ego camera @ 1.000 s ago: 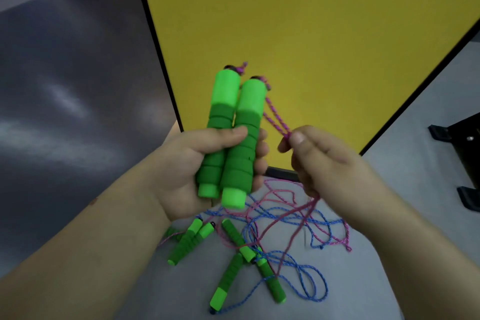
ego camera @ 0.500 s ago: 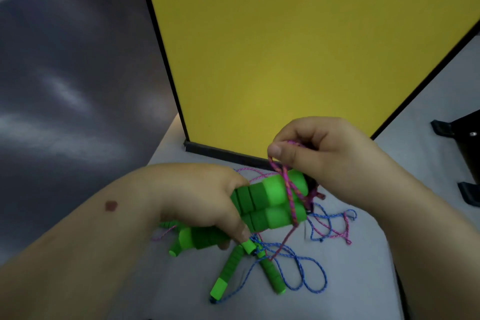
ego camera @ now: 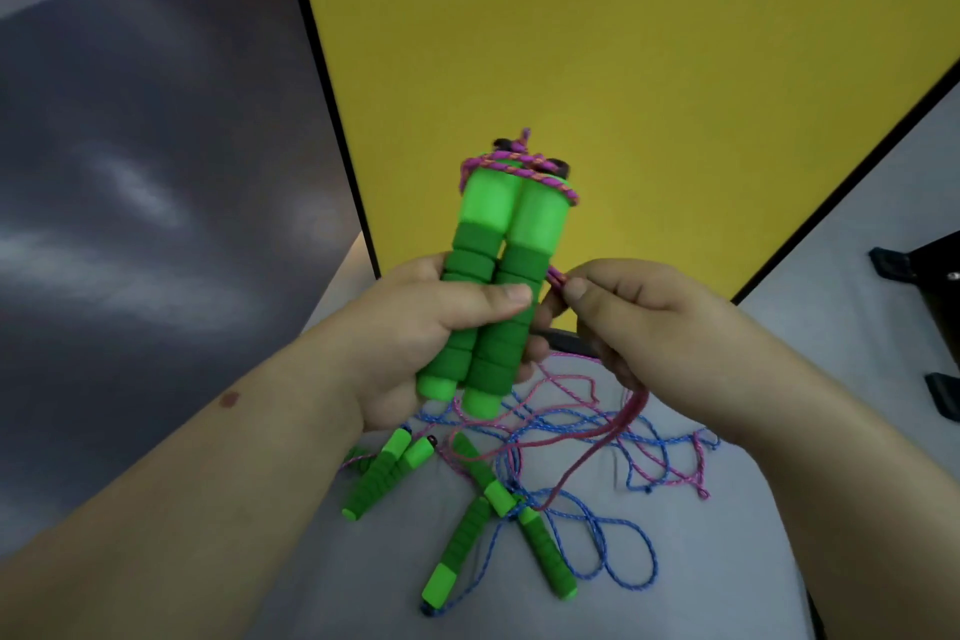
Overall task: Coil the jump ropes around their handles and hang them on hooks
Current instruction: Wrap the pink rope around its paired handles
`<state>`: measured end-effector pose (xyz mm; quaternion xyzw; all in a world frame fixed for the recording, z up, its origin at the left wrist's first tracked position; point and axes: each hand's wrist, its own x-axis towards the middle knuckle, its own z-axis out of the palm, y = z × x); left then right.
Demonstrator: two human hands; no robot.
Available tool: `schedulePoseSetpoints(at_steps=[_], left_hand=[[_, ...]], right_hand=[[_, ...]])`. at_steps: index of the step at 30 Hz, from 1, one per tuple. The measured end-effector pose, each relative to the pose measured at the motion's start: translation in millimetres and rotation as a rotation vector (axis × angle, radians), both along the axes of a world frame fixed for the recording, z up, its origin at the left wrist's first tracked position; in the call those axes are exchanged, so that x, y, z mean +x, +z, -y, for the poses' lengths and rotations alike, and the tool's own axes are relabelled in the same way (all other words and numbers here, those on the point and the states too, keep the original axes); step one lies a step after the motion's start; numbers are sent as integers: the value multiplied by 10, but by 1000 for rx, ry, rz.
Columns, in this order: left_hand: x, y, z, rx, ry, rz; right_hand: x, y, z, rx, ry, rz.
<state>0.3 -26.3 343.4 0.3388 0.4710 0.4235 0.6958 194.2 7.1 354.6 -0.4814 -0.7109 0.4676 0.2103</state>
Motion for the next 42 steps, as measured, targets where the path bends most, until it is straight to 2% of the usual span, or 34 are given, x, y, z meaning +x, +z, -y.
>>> schedulePoseSetpoints(at_steps=[2, 5, 8, 12, 14, 15, 18, 21, 24, 29, 31, 33, 34, 38, 42], left_hand=[[-3, -15, -32, -2, 92, -194], [-45, -94, -49, 41, 106, -639], [-55, -87, -19, 158, -102, -1103], [-37, -10, 37, 187, -506, -1311], [-63, 33, 53, 181, -697, -1313], [-97, 54, 54, 154, -763, -1228], [-211, 98, 78, 86, -841, -727], [-242, 99, 106, 112, -687, -279], [-169, 127, 75, 123, -364, -102], [-121, 1, -64, 114, 179, -352], [-165, -76, -72, 172, 264, -644], [-178, -73, -44, 220, 192, -980], [-158, -57, -26, 231, 109, -1071], [-43, -11, 27, 266, -281, -1153], [-126, 46, 58, 285, -593, -1202]], right_hand=[[46, 4, 4, 60, 31, 126], [95, 33, 26, 35, 104, 185], [103, 60, 44, 30, 157, 103], [114, 20, 25, 194, 92, 26], [128, 20, 1, 203, 21, -71], [132, 39, 0, 180, 16, -111], [150, 53, -21, 15, 12, -280], [179, 1, -45, -78, -16, -360], [171, -96, -30, -24, -55, -220], [145, -63, -18, -24, 30, -78], [146, 5, 5, -14, 65, -84], [145, 62, 21, 20, 77, -109], [139, 77, 24, 58, 80, -109], [93, 76, 44, 243, 80, -28], [132, 60, 6, 212, -35, -119]])
